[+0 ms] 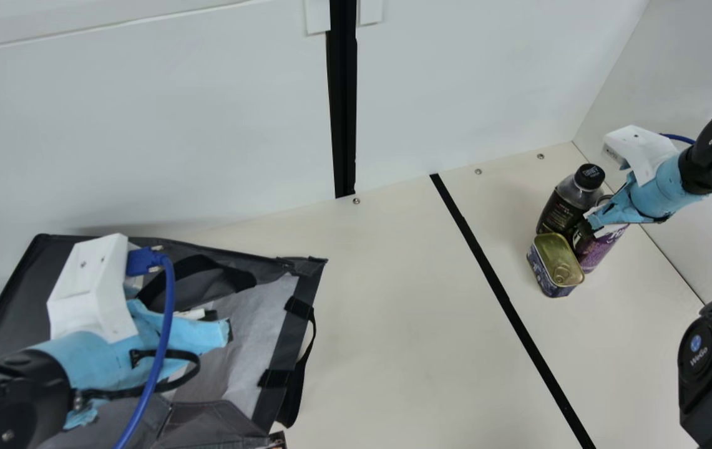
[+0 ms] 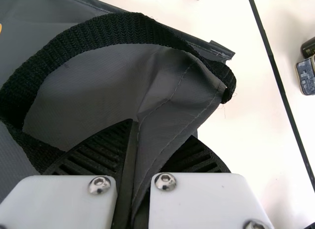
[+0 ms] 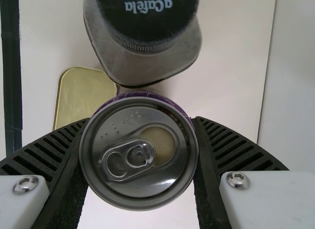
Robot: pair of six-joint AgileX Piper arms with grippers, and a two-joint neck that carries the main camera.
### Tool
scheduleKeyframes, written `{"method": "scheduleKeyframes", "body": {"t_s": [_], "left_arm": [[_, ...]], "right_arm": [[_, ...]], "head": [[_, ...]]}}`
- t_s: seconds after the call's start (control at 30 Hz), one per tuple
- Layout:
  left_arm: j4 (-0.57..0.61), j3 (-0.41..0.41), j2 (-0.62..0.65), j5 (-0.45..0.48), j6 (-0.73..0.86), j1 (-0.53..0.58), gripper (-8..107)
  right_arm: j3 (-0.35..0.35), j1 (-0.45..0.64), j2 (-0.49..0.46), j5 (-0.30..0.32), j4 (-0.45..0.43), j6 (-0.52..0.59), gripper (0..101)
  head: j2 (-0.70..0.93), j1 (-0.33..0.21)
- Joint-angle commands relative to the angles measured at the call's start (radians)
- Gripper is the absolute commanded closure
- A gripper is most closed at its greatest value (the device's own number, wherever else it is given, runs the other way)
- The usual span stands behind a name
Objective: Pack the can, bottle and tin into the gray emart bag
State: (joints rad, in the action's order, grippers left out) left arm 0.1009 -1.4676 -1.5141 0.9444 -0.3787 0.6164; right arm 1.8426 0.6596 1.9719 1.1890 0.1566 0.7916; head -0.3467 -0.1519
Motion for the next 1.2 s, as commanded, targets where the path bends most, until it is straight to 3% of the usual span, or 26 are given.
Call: {"method": "scheduleKeyframes", "body": {"t_s": [0.0, 0.53, 1.17], "left_arm": [[0.000, 0.000, 0.000, 0.000, 0.000, 0.000, 89], [0.000, 0.000, 0.000, 0.000, 0.000, 0.000, 89], [0.000, 0.000, 0.000, 0.000, 0.000, 0.000, 89]], "right_arm": [[0.001, 0.003, -0.005, -0.003, 0.000, 0.008, 101], [-0.007, 0.019, -0.071, -0.002, -0.001, 0.034, 101], [-0.091, -0.035, -0.229, 0.006, -0.029, -0.021, 101]], "head": [[-0.002, -0.023], [-0.002, -0.023], [-0.002, -0.023]]}}
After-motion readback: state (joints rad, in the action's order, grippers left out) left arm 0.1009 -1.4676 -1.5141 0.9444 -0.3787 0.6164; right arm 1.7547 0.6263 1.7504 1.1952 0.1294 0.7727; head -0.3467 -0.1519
